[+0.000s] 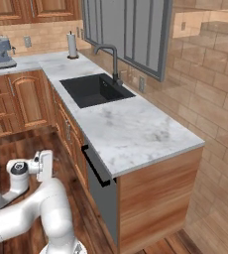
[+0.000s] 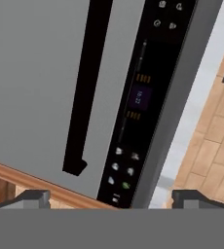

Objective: Open the dishwasher door and pull out the top rack.

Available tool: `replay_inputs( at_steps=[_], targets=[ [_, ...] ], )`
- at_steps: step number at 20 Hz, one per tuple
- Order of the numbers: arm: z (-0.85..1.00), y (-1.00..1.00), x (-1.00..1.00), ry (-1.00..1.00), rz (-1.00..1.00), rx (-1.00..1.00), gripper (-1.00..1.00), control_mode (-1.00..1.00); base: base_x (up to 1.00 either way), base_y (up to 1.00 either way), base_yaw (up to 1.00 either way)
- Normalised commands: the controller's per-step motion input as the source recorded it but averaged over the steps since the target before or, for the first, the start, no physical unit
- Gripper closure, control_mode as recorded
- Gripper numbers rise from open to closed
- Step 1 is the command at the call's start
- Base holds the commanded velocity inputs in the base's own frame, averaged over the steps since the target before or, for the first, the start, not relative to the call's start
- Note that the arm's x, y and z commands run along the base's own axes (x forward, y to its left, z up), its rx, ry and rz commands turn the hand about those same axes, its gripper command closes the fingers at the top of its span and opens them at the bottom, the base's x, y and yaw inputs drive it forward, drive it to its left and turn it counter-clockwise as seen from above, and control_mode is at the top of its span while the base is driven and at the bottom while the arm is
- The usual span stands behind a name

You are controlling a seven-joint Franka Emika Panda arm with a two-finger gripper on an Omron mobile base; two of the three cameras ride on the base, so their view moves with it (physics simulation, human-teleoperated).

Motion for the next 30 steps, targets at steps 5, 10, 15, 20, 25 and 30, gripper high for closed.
replay_inputs(
  at_steps=[5, 10, 15, 20, 25, 30],
  targets=[
    [-0.08, -0.22, 0.07, -0.03, 0.00, 0.00, -1.00, -1.00, 0.00, 0.00, 0.00],
    [-0.04, -0.25, 0.03, -0.05, 0.00, 0.00, -1.00, -1.00, 0.00, 0.00, 0.00],
    [-0.07, -0.28, 0.01, -0.06, 0.00, 0.00, -1.00, -1.00, 0.00, 0.00, 0.00],
    [-0.10, -0.28, 0.06, -0.04, 0.00, 0.00, -1.00, -1.00, 0.00, 0.00, 0.00],
    [-0.14, -0.25, 0.16, -0.04, 0.00, 0.00, -1.00, -1.00, 0.00, 0.00, 0.00],
    [-0.14, -0.19, 0.20, -0.03, 0.00, 0.00, -1.00, -1.00, 0.00, 0.00, 0.00]
  ],
)
